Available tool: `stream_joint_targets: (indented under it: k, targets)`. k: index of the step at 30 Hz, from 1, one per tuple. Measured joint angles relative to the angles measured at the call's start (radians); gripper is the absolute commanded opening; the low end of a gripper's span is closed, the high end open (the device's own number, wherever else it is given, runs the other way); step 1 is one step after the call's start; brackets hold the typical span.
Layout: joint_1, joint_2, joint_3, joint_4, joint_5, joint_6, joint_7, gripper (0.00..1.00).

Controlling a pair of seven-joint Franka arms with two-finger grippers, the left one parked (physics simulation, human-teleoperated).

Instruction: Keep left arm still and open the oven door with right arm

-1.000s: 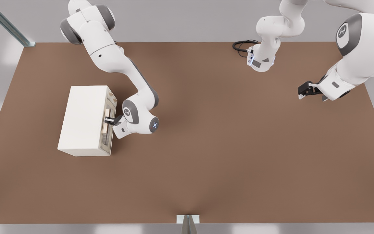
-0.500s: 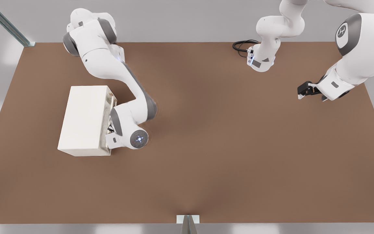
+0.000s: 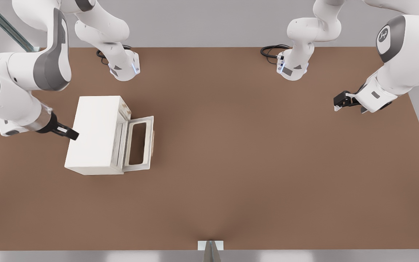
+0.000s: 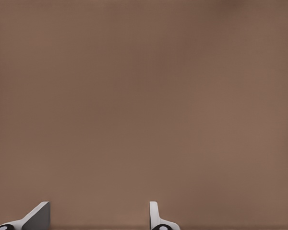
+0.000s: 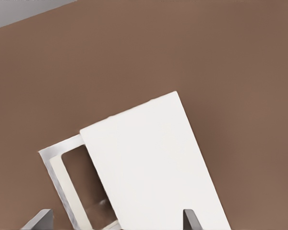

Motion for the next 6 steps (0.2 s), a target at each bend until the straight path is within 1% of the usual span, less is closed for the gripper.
stream_joint_targets:
  k: [6]
  targets:
    - [-0.001,0.003,0.0,0.0,-0.002,0.036,-0.106,1.0]
